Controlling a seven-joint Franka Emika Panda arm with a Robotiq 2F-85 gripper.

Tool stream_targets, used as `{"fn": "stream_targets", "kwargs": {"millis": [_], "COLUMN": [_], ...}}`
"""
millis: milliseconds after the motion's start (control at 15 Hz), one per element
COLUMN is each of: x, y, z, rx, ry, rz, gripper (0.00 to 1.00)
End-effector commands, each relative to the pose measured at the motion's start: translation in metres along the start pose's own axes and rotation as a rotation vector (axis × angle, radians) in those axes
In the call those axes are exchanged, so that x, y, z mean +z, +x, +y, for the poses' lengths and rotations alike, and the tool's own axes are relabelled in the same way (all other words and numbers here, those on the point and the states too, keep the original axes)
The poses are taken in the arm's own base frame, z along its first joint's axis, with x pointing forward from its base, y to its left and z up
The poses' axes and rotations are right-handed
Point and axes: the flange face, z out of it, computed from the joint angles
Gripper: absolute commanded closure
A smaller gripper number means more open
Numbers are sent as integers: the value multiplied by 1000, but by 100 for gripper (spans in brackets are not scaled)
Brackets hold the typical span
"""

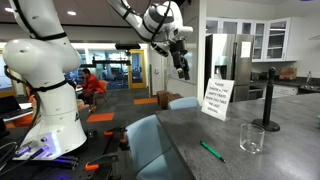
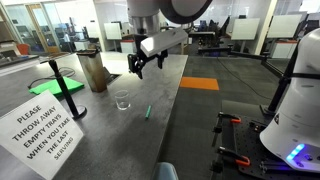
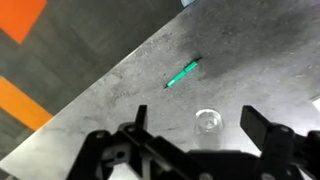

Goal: Put the pen in the cup

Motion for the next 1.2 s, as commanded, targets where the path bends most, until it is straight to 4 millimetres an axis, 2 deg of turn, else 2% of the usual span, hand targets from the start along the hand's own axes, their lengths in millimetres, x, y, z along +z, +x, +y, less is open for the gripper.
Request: {"fn": "stream_targets", "kwargs": {"millis": [0,333,600,867,1133], "x": [58,144,196,230,251], "y": [39,89,107,112,106], "z": [-16,-32,-29,-16,-8], "rx": [196,472,664,755,712], "ry": [-28,-32,-35,-21,-15], "rz": [-65,-155,-279,-355,-332], "gripper": [0,0,0,0,0]}}
